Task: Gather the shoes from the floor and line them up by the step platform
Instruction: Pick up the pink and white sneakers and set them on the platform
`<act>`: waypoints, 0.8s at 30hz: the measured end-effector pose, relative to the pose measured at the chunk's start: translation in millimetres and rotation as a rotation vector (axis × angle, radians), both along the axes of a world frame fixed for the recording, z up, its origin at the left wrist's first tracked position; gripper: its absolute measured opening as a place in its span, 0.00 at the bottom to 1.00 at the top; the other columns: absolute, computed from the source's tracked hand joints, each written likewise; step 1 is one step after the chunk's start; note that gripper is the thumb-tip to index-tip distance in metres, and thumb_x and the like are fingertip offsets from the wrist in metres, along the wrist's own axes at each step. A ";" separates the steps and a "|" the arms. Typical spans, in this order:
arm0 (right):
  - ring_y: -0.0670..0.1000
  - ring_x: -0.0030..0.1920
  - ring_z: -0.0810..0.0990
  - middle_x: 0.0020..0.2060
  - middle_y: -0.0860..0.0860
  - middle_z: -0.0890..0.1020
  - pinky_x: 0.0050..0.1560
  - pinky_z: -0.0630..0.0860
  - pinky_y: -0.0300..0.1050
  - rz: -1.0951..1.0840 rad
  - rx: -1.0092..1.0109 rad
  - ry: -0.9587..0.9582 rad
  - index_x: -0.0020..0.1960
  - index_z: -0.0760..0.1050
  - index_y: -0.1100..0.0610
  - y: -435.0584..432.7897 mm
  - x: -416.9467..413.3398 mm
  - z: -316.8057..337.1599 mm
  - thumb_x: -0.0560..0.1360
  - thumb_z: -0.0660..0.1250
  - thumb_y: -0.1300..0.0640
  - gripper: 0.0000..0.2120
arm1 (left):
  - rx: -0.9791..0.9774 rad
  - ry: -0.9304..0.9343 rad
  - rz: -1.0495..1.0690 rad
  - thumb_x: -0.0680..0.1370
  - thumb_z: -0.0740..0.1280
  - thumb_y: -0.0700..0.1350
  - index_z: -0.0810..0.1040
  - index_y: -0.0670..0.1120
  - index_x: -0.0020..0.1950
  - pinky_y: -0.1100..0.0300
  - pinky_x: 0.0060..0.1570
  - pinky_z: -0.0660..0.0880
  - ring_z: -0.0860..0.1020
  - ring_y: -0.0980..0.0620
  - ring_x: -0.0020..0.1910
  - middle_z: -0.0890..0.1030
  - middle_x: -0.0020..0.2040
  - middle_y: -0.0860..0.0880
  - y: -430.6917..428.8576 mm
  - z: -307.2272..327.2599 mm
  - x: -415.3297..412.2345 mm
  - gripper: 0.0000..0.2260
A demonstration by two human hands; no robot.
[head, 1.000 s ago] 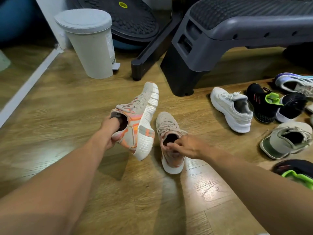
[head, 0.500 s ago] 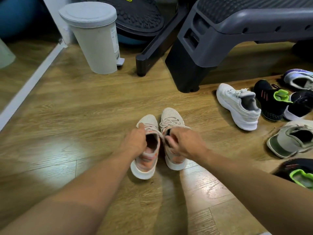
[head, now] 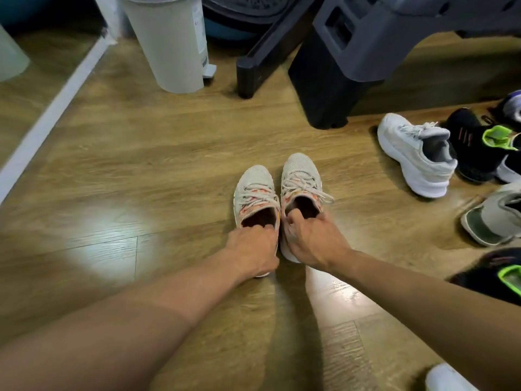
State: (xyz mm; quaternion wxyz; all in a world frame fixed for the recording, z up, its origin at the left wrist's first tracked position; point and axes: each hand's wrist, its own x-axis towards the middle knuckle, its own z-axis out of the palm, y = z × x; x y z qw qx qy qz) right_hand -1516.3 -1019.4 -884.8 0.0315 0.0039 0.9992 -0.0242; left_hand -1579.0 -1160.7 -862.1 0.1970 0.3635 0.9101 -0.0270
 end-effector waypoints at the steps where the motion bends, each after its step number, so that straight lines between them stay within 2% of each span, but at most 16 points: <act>1: 0.59 0.34 0.81 0.35 0.54 0.81 0.50 0.64 0.54 -0.034 -0.042 -0.027 0.52 0.65 0.56 -3.4 -2.6 1.9 0.76 0.57 0.50 0.10 | -0.045 -0.010 -0.005 0.74 0.62 0.50 0.71 0.46 0.62 0.55 0.41 0.66 0.78 0.41 0.55 0.79 0.57 0.44 -0.7 -4.5 0.2 0.17; 3: 0.59 0.39 0.81 0.35 0.53 0.81 0.52 0.61 0.54 -0.152 -0.152 -0.113 0.49 0.60 0.54 -8.1 -10.4 5.5 0.74 0.59 0.52 0.10 | -0.055 -0.058 0.001 0.75 0.63 0.49 0.74 0.47 0.59 0.56 0.40 0.67 0.78 0.42 0.54 0.78 0.56 0.45 2.1 -8.5 -2.5 0.15; 5: 0.58 0.44 0.81 0.34 0.51 0.78 0.51 0.58 0.52 -0.228 -0.216 -0.167 0.49 0.59 0.54 -17.3 -14.8 10.3 0.71 0.62 0.54 0.12 | -0.027 -0.110 0.011 0.74 0.63 0.50 0.74 0.48 0.53 0.55 0.39 0.70 0.79 0.42 0.50 0.80 0.53 0.44 4.3 -3.9 -10.2 0.10; 8: 0.59 0.51 0.79 0.43 0.56 0.81 0.58 0.61 0.52 -0.316 -0.271 -0.220 0.57 0.65 0.55 -36.4 -17.2 29.3 0.70 0.64 0.55 0.16 | 0.071 -0.153 0.103 0.72 0.65 0.45 0.77 0.44 0.51 0.56 0.40 0.74 0.80 0.40 0.49 0.81 0.50 0.41 1.5 13.4 -23.3 0.10; 10: 0.58 0.55 0.78 0.49 0.56 0.81 0.61 0.63 0.52 -0.370 -0.309 -0.277 0.56 0.69 0.52 -46.4 -16.2 49.8 0.70 0.64 0.54 0.15 | 0.118 -0.166 0.169 0.71 0.65 0.43 0.77 0.42 0.49 0.55 0.40 0.73 0.79 0.39 0.48 0.80 0.48 0.40 -5.4 30.6 -20.9 0.09; 12: 0.58 0.56 0.78 0.51 0.55 0.81 0.58 0.70 0.50 -0.399 -0.344 -0.365 0.55 0.73 0.50 -51.6 -13.2 80.6 0.70 0.66 0.53 0.13 | 0.111 -0.204 0.212 0.70 0.64 0.42 0.70 0.44 0.39 0.53 0.42 0.73 0.78 0.38 0.47 0.77 0.43 0.41 -14.4 53.4 -9.1 0.04; 13: 0.58 0.55 0.78 0.51 0.55 0.81 0.55 0.74 0.47 -0.373 -0.343 -0.415 0.54 0.75 0.52 -53.5 -10.7 99.6 0.70 0.67 0.53 0.13 | 0.089 -0.232 0.237 0.70 0.64 0.42 0.66 0.45 0.35 0.53 0.41 0.73 0.77 0.38 0.45 0.74 0.38 0.43 -20.1 67.0 -1.3 0.07; 15: 0.57 0.52 0.79 0.47 0.55 0.81 0.46 0.73 0.42 -0.283 -0.312 -0.485 0.52 0.78 0.56 -59.3 -4.7 146.4 0.70 0.69 0.55 0.12 | 0.066 -0.280 0.294 0.70 0.63 0.41 0.62 0.48 0.32 0.54 0.38 0.71 0.74 0.41 0.40 0.69 0.33 0.47 -31.8 102.0 15.9 0.11; 17: 0.57 0.46 0.79 0.38 0.54 0.78 0.41 0.70 0.40 -0.243 -0.317 -0.516 0.45 0.77 0.57 -70.4 1.5 206.7 0.70 0.69 0.56 0.06 | 0.073 -0.315 0.340 0.71 0.63 0.40 0.65 0.47 0.34 0.54 0.38 0.71 0.74 0.41 0.40 0.73 0.37 0.44 -43.9 154.3 28.3 0.08; 19: 0.55 0.41 0.75 0.35 0.53 0.74 0.40 0.69 0.41 -0.232 -0.338 -0.545 0.44 0.76 0.56 -87.6 7.4 275.1 0.69 0.68 0.58 0.05 | 0.095 -0.333 0.395 0.71 0.64 0.40 0.72 0.44 0.41 0.54 0.39 0.71 0.75 0.41 0.43 0.77 0.44 0.42 -58.8 223.4 38.0 0.01; 22: 0.55 0.40 0.74 0.32 0.51 0.72 0.40 0.71 0.44 -0.190 -0.393 -0.527 0.42 0.70 0.56 -120.4 10.8 387.2 0.69 0.65 0.59 0.04 | 0.101 -0.308 0.483 0.71 0.66 0.42 0.77 0.44 0.52 0.56 0.40 0.70 0.77 0.41 0.49 0.78 0.49 0.43 -88.6 343.8 44.7 0.10; 24: 0.56 0.42 0.74 0.35 0.53 0.73 0.42 0.72 0.45 -0.131 -0.403 -0.519 0.46 0.69 0.55 -139.6 16.5 464.1 0.69 0.66 0.58 0.08 | 0.109 -0.293 0.551 0.72 0.66 0.44 0.76 0.48 0.48 0.56 0.42 0.71 0.77 0.42 0.48 0.79 0.51 0.45 -110.2 424.7 55.2 0.06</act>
